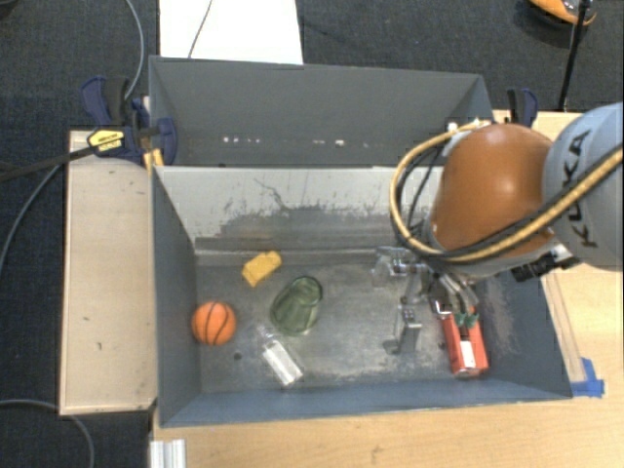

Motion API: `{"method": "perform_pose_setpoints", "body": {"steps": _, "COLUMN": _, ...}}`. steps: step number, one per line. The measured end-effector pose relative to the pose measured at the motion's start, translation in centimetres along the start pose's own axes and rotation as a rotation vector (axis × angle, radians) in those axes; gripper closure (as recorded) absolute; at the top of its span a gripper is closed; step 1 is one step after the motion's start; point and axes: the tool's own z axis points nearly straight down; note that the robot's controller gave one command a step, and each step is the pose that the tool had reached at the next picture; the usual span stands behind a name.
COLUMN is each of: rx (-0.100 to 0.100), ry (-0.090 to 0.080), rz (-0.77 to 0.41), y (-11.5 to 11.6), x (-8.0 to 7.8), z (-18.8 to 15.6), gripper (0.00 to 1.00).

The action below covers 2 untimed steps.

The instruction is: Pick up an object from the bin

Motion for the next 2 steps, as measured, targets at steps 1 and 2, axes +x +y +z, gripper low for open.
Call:
{"method": "perform_pose_setpoints", "body": {"steps": 1, "rx": 0.0, "ry": -0.008, "rz": 0.001, "y": 0.0, "x": -0.2, "z": -0.4, "gripper": 0.0}}
{"method": "perform_pose_setpoints", "body": {"steps": 2, "rx": 0.001, "ry": 0.0, "rz": 0.008, "y": 3.0, "x": -0.3, "z": -4.3, "gripper": 0.0}}
